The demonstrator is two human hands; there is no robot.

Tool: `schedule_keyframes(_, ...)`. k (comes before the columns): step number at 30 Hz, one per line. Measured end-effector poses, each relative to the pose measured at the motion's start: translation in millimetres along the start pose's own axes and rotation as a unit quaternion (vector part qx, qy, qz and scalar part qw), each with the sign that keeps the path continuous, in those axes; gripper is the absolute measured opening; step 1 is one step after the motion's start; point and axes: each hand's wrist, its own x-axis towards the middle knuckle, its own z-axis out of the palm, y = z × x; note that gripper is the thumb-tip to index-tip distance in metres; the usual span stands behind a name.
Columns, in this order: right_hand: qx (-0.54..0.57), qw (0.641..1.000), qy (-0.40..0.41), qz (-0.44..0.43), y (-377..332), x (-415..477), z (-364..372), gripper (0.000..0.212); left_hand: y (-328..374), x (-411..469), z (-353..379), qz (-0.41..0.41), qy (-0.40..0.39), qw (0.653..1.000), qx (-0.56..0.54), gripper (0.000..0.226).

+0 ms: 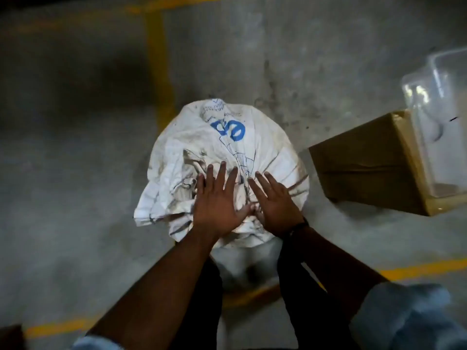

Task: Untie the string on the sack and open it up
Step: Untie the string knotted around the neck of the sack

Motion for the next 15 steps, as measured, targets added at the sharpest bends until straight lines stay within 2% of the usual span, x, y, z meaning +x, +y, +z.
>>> schedule_keyframes(1, -0.014, 1.000, -0.019, -0.020, -2.1, 3.3, 10.3, 0.076, -8.6, 1.6, 10.1, 0.003, -0.030, 0.999, 0.018, 0.103)
schedule_keyframes(4, -0.053, 0.995, -0.054, -0.065, -6.1, 9.9, 41.7, 0.088, -46.8, 1.4, 46.7, 0.033, -0.034, 0.997, 0.060, 0.113)
schedule_keyframes(6, -0.067, 0.993, -0.062, -0.080, -8.2, 13.3, 60.5, 0.093, -66.7, 5.1, 60.0, 0.073, -0.041, 0.996, 0.042, 0.118)
schedule_keyframes(11, -0.068, 0.994, -0.023, -0.078, -17.8, 24.0, 95.7, 0.095, -109.8, 40.2, 84.1, 0.183, -0.103, 0.977, 0.040, 0.130)
schedule_keyframes(15, -0.076, 0.993, 0.007, -0.092, -23.0, 46.4, 117.4, 0.099, -132.4, 66.7, 100.9, 0.205, -0.099, 0.973, 0.029, 0.133)
